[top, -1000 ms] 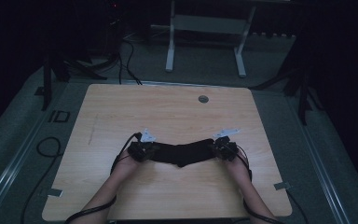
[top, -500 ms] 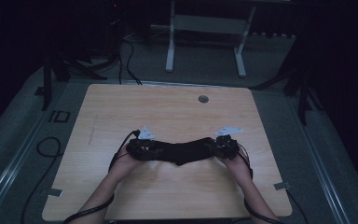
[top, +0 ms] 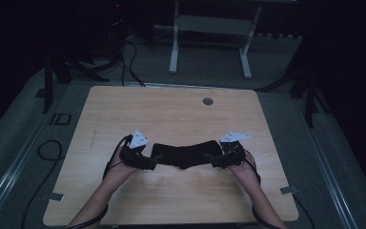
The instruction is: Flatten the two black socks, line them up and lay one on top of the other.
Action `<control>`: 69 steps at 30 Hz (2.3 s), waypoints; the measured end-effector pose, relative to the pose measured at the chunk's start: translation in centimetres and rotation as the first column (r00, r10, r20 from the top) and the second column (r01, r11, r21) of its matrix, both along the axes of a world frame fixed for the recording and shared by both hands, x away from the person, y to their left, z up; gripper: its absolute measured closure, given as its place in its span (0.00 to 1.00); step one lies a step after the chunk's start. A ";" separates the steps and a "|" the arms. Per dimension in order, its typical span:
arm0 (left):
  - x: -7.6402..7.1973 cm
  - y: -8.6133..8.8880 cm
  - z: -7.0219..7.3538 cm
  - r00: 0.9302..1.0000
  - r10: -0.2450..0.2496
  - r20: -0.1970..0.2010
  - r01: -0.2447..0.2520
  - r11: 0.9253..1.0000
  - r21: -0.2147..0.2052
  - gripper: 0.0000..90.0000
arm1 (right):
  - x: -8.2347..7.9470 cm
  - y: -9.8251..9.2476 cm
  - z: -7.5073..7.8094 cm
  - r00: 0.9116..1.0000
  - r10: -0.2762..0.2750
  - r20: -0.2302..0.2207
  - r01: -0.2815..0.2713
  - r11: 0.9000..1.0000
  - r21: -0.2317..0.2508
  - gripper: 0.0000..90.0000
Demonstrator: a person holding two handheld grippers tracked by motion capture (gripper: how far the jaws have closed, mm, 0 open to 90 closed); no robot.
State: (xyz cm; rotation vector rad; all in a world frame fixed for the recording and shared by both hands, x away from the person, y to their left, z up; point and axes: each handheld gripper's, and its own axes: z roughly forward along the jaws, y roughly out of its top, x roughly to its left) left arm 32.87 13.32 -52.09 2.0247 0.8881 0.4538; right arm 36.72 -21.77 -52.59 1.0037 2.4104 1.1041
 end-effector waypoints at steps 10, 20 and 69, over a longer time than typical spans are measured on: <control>-0.9 0.6 -1.6 0.999 -0.041 -0.007 0.041 0.999 0.008 0.09 | -0.4 -0.9 -0.6 1.000 0.009 0.014 -0.009 1.000 0.006 0.12; -1.6 2.1 -2.5 1.000 -0.010 -0.030 0.010 1.000 0.006 0.09 | -1.1 -3.1 -1.7 1.000 -0.001 -0.004 0.001 1.000 -0.027 0.12; -8.9 12.9 -4.2 0.978 0.209 0.003 -0.208 0.975 -0.085 0.09 | -8.5 -14.4 -2.4 0.957 -0.289 0.020 0.287 0.955 0.072 0.14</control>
